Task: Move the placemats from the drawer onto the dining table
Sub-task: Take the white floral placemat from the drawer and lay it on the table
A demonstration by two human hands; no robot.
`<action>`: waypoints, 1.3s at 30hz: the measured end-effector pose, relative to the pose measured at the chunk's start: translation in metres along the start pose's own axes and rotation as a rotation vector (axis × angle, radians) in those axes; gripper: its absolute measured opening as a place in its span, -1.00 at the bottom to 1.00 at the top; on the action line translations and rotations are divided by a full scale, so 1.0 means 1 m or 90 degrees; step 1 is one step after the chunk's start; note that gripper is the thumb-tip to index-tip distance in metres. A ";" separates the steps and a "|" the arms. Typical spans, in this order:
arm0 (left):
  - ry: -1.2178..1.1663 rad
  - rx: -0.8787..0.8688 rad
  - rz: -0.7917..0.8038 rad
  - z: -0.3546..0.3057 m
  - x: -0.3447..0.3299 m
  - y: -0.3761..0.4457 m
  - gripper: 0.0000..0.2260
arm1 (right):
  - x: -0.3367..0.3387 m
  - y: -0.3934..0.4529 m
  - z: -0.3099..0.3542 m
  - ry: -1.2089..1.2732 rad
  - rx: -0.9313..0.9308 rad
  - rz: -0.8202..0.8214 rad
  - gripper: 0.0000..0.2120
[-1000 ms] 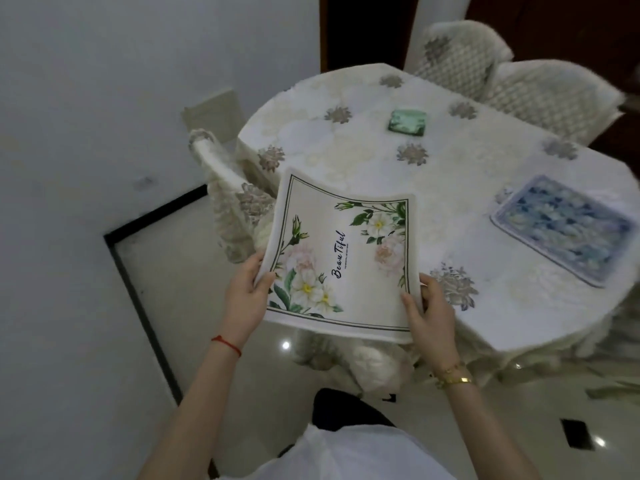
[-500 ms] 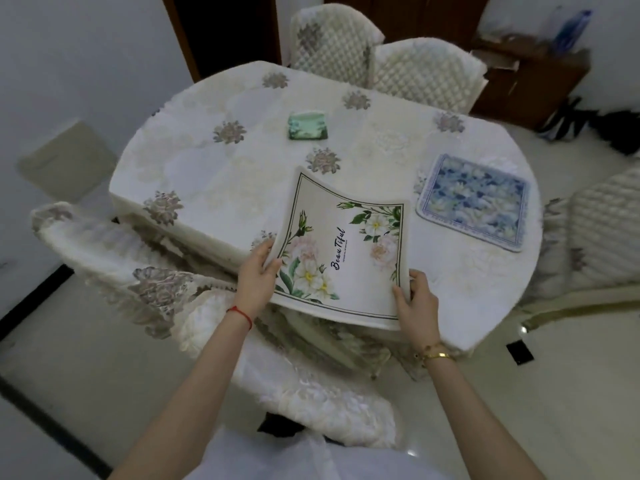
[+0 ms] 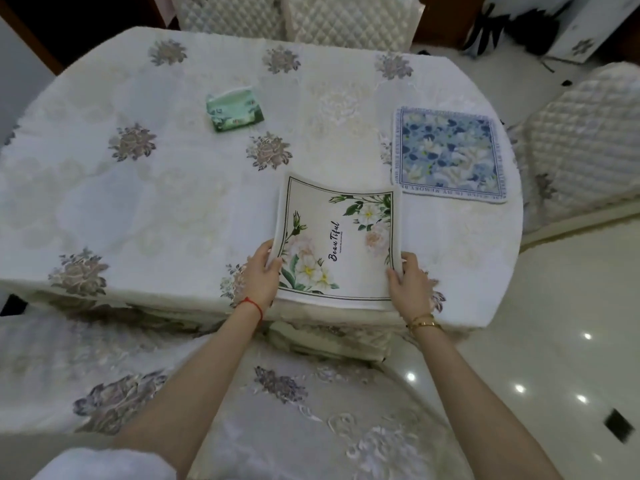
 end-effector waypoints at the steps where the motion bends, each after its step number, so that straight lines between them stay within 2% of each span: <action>1: 0.002 0.002 0.002 0.001 -0.002 0.001 -0.69 | -0.001 0.000 -0.002 0.005 -0.013 -0.004 -0.65; 8: -0.032 0.040 0.021 0.027 -0.006 0.009 -0.60 | -0.016 0.005 -0.021 0.020 -0.059 -0.009 -0.62; 14: -0.025 0.019 0.016 0.035 -0.005 0.016 -0.58 | -0.013 0.005 -0.015 0.062 -0.023 -0.010 -0.64; 20: -0.034 0.022 -0.037 0.046 0.004 0.018 -0.57 | -0.025 0.002 -0.011 0.093 -0.005 0.013 -0.64; 27: -0.032 -0.001 -0.060 0.046 0.012 0.017 -0.57 | -0.031 0.005 -0.002 0.073 0.021 0.006 -0.65; 39: -0.044 0.016 -0.064 0.052 0.025 0.023 -0.55 | -0.044 0.003 0.003 0.104 0.022 0.005 -0.67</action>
Point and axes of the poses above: each hand's wrist, its own y-axis towards the middle knuckle, its own x-axis out of the back of the hand, z = x × y, the point moved 9 cm from there along y, towards the middle knuckle, and after that the axes turned 1 degree about z, right-handed, at the moved point
